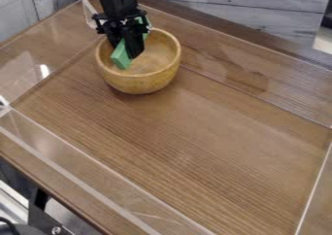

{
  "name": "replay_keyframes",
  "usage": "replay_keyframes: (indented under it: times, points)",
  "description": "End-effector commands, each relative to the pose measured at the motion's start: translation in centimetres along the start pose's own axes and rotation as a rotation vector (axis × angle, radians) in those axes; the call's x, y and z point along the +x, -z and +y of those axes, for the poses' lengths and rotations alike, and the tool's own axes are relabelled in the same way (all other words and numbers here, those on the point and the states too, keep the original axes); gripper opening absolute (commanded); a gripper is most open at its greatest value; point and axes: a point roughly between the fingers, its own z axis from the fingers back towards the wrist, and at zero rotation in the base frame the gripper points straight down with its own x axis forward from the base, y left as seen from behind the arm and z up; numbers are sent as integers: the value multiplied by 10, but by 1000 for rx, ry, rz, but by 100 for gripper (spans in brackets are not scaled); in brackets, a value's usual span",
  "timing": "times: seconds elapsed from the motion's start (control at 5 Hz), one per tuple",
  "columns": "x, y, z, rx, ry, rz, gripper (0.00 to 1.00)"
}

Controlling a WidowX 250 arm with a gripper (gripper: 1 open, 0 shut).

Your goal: Put the green block in the brown bowl

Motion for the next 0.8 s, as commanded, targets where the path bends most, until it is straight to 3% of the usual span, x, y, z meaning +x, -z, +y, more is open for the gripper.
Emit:
replay_keyframes:
  times: [0.0,0.6]
  points:
    - [7,-21,5,30,3,-53,0]
    - [4,-23,8,21,-8,-34,0]
